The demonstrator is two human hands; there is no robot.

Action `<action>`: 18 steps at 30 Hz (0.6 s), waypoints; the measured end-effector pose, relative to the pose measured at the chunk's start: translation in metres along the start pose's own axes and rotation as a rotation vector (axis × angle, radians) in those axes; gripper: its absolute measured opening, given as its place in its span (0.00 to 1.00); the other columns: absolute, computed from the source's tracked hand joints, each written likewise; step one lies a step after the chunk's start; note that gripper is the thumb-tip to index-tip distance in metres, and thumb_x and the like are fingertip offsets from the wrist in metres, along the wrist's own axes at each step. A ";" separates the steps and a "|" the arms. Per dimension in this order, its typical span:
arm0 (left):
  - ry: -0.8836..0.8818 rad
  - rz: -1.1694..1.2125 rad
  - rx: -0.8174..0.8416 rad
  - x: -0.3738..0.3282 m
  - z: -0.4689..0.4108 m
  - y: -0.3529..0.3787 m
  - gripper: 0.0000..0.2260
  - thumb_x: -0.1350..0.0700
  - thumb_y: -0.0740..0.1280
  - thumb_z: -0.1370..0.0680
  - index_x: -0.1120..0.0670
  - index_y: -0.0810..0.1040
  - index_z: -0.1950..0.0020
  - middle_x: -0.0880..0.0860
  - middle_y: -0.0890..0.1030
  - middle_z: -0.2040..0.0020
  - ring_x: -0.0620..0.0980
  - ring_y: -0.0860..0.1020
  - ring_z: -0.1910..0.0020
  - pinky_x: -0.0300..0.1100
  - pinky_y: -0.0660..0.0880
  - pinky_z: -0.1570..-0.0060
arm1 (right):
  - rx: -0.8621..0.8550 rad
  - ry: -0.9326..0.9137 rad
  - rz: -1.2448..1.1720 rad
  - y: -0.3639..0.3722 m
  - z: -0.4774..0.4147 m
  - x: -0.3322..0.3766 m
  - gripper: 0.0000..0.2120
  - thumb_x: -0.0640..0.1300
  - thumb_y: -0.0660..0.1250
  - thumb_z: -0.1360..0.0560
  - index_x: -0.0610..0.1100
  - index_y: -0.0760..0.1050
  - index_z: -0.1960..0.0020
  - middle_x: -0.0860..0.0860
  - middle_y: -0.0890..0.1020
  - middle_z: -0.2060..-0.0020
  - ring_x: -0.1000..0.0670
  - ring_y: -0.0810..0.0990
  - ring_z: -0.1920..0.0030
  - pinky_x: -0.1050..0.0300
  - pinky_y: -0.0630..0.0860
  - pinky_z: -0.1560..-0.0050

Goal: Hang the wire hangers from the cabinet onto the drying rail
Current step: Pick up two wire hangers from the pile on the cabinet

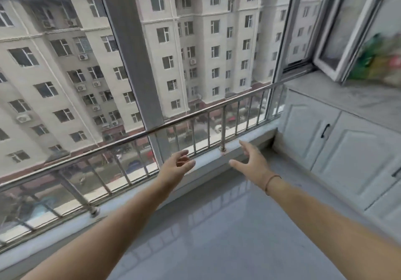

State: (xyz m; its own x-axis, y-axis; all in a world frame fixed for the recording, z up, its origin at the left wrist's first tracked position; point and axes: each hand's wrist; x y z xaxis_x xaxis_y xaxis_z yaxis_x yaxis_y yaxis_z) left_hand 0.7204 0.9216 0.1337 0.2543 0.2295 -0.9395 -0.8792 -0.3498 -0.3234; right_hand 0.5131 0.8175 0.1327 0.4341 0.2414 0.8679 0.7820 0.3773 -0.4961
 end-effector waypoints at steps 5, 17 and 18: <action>0.036 -0.048 0.113 -0.028 -0.034 0.095 0.19 0.55 0.67 0.24 0.55 0.71 0.33 0.55 0.77 0.40 0.49 0.76 0.41 0.41 0.71 0.42 | -0.074 0.074 0.023 -0.078 0.001 -0.053 0.32 0.49 0.68 0.28 0.49 0.60 0.27 0.49 0.63 0.30 0.50 0.64 0.31 0.50 0.65 0.31; 0.098 -0.092 0.321 -0.091 -0.105 0.274 0.21 0.52 0.69 0.25 0.53 0.73 0.33 0.54 0.77 0.40 0.49 0.76 0.41 0.46 0.72 0.36 | -0.333 0.234 0.016 -0.223 -0.005 -0.149 0.32 0.49 0.69 0.28 0.48 0.60 0.27 0.48 0.64 0.31 0.50 0.64 0.30 0.56 0.63 0.33; 0.102 -0.088 0.336 -0.096 -0.113 0.288 0.21 0.52 0.69 0.25 0.53 0.73 0.33 0.53 0.78 0.40 0.48 0.76 0.42 0.45 0.72 0.37 | -0.355 0.250 0.010 -0.233 -0.007 -0.157 0.33 0.49 0.69 0.28 0.48 0.59 0.27 0.48 0.64 0.30 0.50 0.63 0.29 0.56 0.63 0.33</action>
State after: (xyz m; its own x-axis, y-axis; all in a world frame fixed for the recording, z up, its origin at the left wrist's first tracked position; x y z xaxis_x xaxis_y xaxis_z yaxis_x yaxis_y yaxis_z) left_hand 0.4884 0.6967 0.1181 0.3591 0.1476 -0.9216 -0.9312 -0.0102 -0.3644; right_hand 0.2654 0.6856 0.1125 0.5033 0.0032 0.8641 0.8636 0.0349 -0.5030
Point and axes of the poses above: each hand's wrist, its own z-axis away from the middle knuckle, its own y-axis out of the palm, x = y × z
